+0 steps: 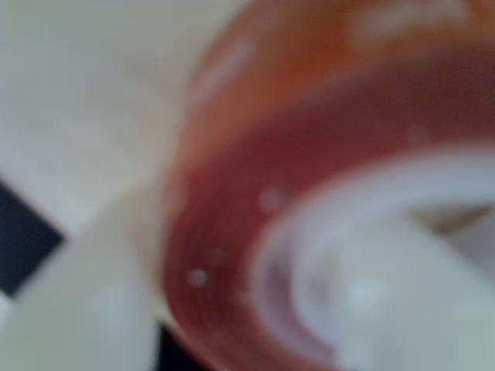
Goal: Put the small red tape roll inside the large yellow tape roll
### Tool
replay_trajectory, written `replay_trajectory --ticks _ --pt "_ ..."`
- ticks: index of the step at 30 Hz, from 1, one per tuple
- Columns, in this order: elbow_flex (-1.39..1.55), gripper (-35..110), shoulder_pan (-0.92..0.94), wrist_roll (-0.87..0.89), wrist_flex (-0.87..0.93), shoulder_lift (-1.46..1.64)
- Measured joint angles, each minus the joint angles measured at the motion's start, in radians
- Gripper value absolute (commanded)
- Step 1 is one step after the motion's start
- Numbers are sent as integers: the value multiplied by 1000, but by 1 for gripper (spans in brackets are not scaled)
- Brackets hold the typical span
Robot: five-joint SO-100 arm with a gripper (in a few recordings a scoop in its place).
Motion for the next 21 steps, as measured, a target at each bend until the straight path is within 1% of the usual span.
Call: replay_trajectory --ticks 9,15,18,21 --pt "-2 0 3 -3 25 2" --pt "-167 0 25 -3 199 103" --pt "-290 0 -8 -3 308 193" --pt "-367 0 -81 -3 399 302"
